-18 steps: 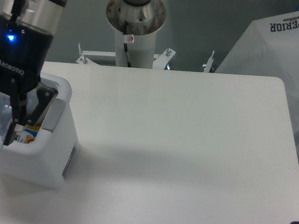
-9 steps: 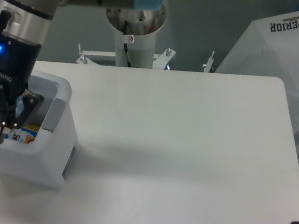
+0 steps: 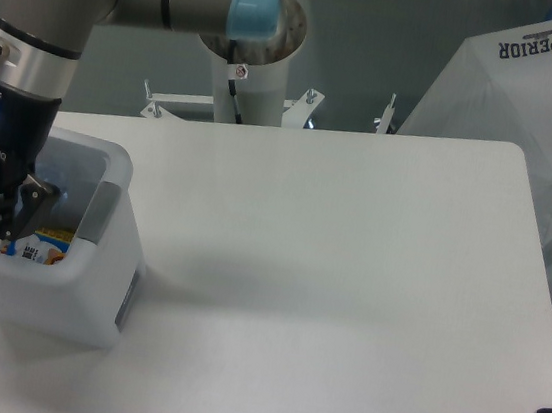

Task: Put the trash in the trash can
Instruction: 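Lower the bottle into the bin and open the gripper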

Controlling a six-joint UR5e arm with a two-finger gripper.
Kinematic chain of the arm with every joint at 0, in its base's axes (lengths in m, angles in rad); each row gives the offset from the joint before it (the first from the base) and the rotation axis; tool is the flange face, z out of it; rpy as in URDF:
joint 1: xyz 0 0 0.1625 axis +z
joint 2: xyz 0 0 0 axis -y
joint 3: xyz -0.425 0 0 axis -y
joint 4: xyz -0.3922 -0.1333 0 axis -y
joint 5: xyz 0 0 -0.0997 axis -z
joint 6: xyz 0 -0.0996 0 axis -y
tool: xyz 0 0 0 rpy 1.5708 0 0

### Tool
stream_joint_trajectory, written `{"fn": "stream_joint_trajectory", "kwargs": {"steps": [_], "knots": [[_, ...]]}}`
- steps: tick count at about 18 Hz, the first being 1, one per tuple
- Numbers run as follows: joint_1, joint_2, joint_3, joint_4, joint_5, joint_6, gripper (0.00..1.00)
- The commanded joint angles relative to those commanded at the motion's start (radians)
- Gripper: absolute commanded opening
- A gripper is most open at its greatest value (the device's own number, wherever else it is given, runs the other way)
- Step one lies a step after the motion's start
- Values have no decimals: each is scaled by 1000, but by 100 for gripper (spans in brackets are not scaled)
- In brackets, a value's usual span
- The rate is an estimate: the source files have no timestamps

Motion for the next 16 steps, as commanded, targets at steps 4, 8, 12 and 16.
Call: {"fn": "stream_joint_trajectory", "kwargs": {"steps": [4, 8, 12, 16], "knots": [[0, 8, -6, 2, 0, -1, 100], [2, 17, -6, 12, 0, -1, 100], [18, 26, 6, 11, 0, 0, 100], [87, 26, 50, 9, 0, -6, 100]]}}
